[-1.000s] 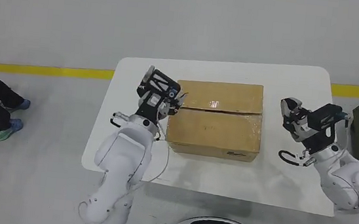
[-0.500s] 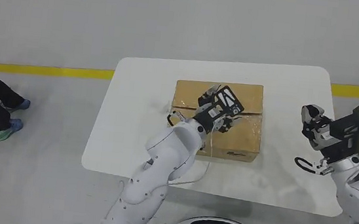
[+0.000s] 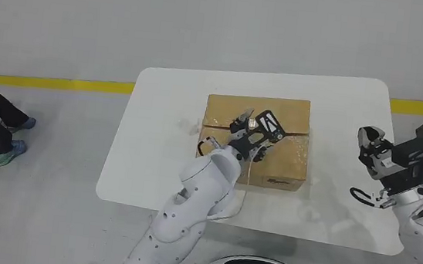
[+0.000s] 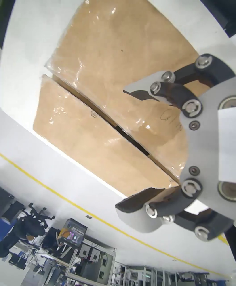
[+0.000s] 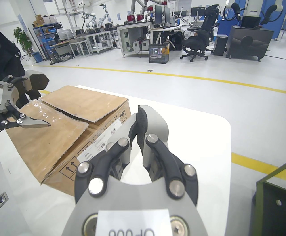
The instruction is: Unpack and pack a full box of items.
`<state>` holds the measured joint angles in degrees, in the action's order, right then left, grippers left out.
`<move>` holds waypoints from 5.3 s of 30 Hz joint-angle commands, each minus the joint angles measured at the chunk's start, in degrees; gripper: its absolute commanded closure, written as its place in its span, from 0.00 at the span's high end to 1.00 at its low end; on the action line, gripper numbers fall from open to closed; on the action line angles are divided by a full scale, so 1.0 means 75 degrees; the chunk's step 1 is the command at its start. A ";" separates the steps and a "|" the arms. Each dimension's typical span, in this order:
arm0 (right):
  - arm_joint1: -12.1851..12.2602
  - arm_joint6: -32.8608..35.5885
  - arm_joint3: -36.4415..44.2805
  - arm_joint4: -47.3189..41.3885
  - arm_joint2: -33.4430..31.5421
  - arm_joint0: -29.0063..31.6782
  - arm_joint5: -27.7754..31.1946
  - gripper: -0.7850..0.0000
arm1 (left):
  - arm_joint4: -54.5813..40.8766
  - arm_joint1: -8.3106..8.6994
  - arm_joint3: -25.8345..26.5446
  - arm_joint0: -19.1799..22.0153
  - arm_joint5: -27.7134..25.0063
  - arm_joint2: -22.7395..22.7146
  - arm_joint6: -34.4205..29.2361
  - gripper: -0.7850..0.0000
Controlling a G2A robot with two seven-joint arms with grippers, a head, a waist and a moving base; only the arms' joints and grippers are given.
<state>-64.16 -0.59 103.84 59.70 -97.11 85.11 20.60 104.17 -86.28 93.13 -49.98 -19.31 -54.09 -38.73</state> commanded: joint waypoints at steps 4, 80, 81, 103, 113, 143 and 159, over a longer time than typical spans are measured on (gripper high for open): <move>-0.0002 0.0017 -0.0001 -0.0068 -0.0007 -0.0009 0.0035 0.00 | 0.0305 -0.0072 -0.0451 0.0389 0.0223 0.0070 -0.0395 1.00; -0.0017 0.0078 -0.0156 -0.0276 -0.0044 -0.0210 0.0192 0.00 | 0.1734 -0.0581 -0.0360 0.1047 -0.0609 0.0039 -0.0969 1.00; -0.0017 0.0076 -0.0148 -0.0271 -0.0048 -0.0206 0.0192 0.00 | 0.1783 -0.0607 -0.0462 0.1211 -0.0510 0.0066 -0.0871 1.00; -0.0030 0.0047 0.0139 -0.0361 -0.0125 0.0173 0.0188 0.00 | 0.1903 -0.1353 -0.4792 0.3271 0.1659 0.0782 0.0001 1.00; -0.0031 0.0221 0.0124 -0.0489 -0.0056 0.0103 0.0302 0.00 | 0.1957 -0.1444 -0.4898 0.3156 0.1712 0.0667 -0.0119 1.00; 0.0251 0.4366 -0.0286 -0.5211 -0.0097 -0.0541 0.2496 0.00 | -0.1357 -0.1046 0.0609 -0.0319 0.0752 -0.2113 -0.1101 1.00; 0.0294 0.5067 -0.0725 -0.5430 0.0515 -0.1293 0.1577 0.46 | -0.1297 -0.0940 0.1233 -0.0825 0.0959 -0.2340 -0.0825 1.00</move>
<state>-61.99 36.51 99.10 19.18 -93.96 76.31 32.50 94.45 -93.33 102.38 -56.17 -12.11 -71.65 -44.90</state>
